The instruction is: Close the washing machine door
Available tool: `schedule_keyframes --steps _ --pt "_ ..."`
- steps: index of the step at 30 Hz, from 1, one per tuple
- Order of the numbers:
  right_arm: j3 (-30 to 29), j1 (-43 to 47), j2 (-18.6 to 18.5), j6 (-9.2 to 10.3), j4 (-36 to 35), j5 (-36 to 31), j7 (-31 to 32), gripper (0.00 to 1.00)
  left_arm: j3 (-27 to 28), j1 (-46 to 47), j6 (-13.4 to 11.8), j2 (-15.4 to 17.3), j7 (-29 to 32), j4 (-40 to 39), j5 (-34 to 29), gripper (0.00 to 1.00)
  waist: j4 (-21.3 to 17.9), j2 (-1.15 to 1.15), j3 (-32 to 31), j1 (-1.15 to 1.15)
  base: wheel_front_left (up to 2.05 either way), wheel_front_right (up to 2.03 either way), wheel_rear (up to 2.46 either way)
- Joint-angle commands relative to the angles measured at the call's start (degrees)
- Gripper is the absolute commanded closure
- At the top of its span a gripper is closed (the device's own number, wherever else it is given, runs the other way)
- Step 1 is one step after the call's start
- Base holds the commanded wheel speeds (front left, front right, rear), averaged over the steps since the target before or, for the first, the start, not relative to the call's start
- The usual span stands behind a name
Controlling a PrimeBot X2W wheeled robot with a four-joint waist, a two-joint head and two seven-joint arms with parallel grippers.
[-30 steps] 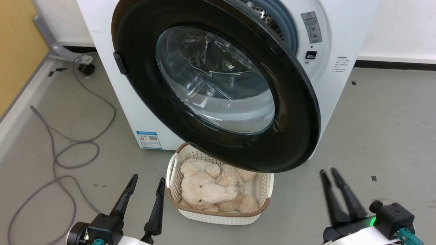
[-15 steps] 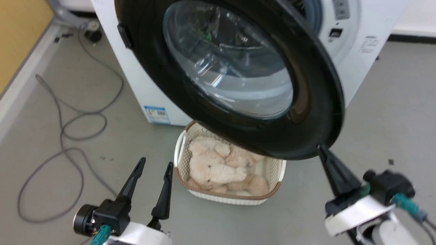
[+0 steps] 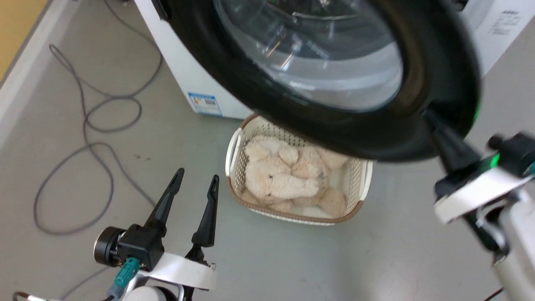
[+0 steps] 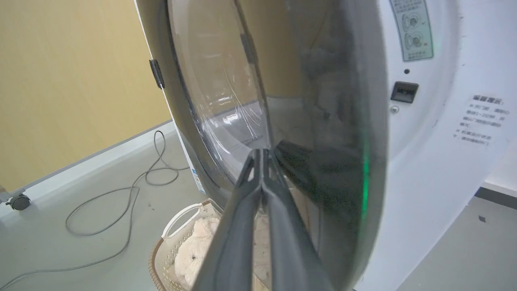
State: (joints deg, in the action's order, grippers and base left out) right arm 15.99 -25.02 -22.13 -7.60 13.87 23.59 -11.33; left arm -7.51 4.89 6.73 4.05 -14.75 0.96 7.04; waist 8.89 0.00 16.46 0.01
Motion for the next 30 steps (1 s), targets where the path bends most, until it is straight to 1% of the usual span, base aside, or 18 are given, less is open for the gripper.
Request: schedule_keyframes --steps 1,9,12,16,19,25,30 --pt "-0.59 -2.35 -1.34 0.11 0.77 1.15 0.28 1.0 0.09 1.14 0.2 -0.32 -0.25 -0.26 -0.37 0.0 0.67 0.0 1.58 -0.01 0.0 0.0 0.0" --pt "-2.08 -11.89 -4.63 0.11 5.84 5.67 2.92 1.0 0.01 3.45 0.28 -0.85 -0.25 -0.52 -0.17 0.0 2.0 0.0 5.87 -0.01 0.0 0.0 0.0" --pt "-2.02 -15.48 -5.92 0.11 7.77 6.07 4.69 1.0 -0.04 4.2 0.33 -0.95 -0.25 -0.33 -0.2 0.0 2.29 0.0 7.33 -0.01 0.0 0.0 0.0" --pt "-3.4 -20.02 -6.4 0.11 10.5 7.69 6.03 1.0 -0.21 4.71 0.37 -1.04 -0.25 -0.58 -0.18 0.0 2.91 0.0 8.96 -0.01 0.0 0.0 0.0" --pt "-3.8 -22.93 -7.62 0.11 12.68 7.68 6.68 1.0 -0.24 5.19 0.29 -1.09 -0.25 -0.8 -0.04 0.0 3.55 0.0 9.9 -0.01 0.0 0.0 0.0" --pt "-4.47 -27.42 -8.33 0.11 16.59 8.39 7.23 1.0 -0.41 6.0 0.19 -1.15 -0.25 -0.83 0.56 0.0 4.29 0.0 11.05 -0.01 0.0 0.0 0.0" --pt "-4.75 -29.52 -8.12 0.11 19.3 8.58 6.93 1.0 -0.81 6.4 -0.32 -1.16 -0.25 -0.53 1.18 0.0 4.57 0.0 10.95 -0.01 0.0 0.0 0.0"
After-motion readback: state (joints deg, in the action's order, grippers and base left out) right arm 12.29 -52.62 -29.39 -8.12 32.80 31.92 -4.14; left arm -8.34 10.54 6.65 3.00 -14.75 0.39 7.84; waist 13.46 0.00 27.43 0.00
